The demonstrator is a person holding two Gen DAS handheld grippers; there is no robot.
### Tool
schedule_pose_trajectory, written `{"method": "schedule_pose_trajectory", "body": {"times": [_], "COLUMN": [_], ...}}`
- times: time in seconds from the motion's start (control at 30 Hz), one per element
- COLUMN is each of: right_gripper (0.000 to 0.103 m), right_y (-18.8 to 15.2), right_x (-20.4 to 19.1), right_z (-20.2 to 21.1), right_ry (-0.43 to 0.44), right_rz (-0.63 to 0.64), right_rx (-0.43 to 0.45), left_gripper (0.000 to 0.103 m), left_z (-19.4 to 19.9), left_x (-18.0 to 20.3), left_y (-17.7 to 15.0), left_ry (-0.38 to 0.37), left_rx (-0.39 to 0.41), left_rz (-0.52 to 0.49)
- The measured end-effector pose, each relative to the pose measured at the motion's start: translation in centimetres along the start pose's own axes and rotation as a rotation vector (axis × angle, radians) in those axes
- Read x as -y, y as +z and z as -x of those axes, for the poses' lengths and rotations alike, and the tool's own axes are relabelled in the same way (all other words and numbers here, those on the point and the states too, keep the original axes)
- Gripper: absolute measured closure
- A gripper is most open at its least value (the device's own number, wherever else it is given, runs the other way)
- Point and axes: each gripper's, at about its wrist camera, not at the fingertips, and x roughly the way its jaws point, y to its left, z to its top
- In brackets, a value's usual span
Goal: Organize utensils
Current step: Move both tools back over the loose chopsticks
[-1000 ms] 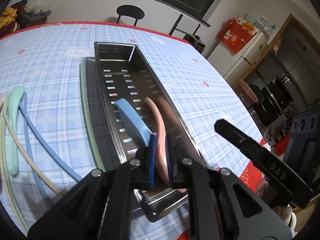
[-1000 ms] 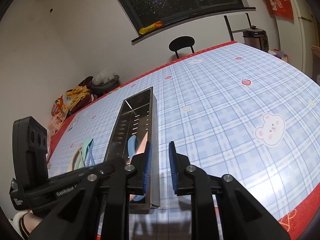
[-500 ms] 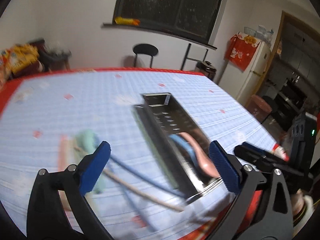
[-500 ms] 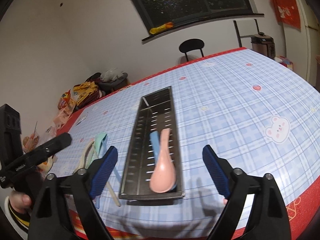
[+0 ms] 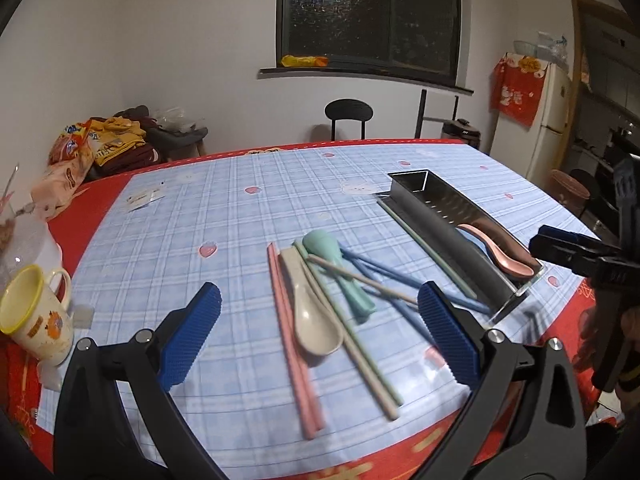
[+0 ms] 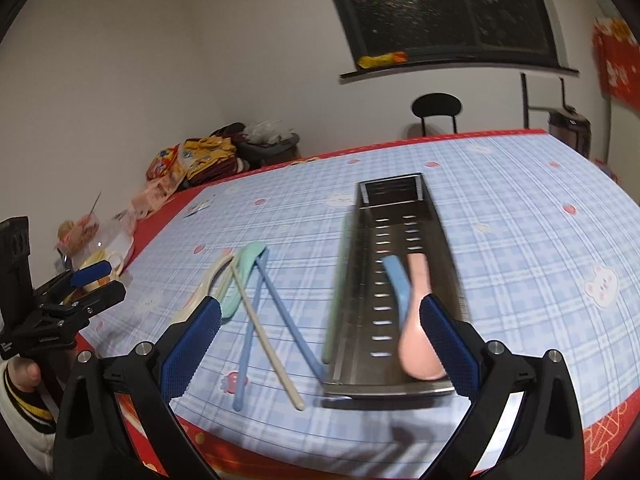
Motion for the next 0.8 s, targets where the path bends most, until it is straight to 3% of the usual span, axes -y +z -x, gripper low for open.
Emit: {"method": "schedule_pose_trajectory", "body": {"times": [0.1,0.3,0.4,0.47,0.5,0.63,0.73,0.8], "right_gripper": [0.006,0.006,0.006,0.006,0.01,0.06,0.081,0.084], "right_y": [-0.2,-0.6,-1.1,-1.5,-1.6,-1.9,-2.2,-2.4], "right_x": [-1.2,-3.8,-5.2,-5.9,-6.1,-7.0,-7.2,-7.5], "right_z": [-0.6,-3.6,-4.6,-5.1,-5.3,-6.6,-7.6,-8.2], "right_ry": [0.018,0.037,-0.025,-0.005,-0.004,-0.024,-0.034,-0.048], "right_rz": [0.022,0.084,0.141,0.164,0.176,0.234,0.248,0.269], "right_rx": [-0.006,-0.14,-0.175,-0.196,-0.202,-0.248,-0.278,-0.291], "left_gripper": [0.006,0.006,0.006,0.006,0.006,0.007,0.01,0.029], "left_z": [0.2,-0.8,-1.6,-2.2,-2.5,-3.1,-3.2,-3.5], "left_x": [-1.9,-3.6,-4.1,-4.4,-4.5,-4.3,-4.4,-4.6], "left_y": [-1.0,-1.3,-1.7,-2.1,-2.3,-2.8,-2.9,-3.1], "left_ry": [-0.025,-0.004,0.005,-0.024,-0.035,-0.064,-0.078,-0.087], "left_rx": [0.012,0.017,0.013,0.001,-0.005,-0.022,-0.017,-0.032], "left_rz": [0.018,0.05,0.063,0.08,0.08,0.073,0.084,0.095]}}
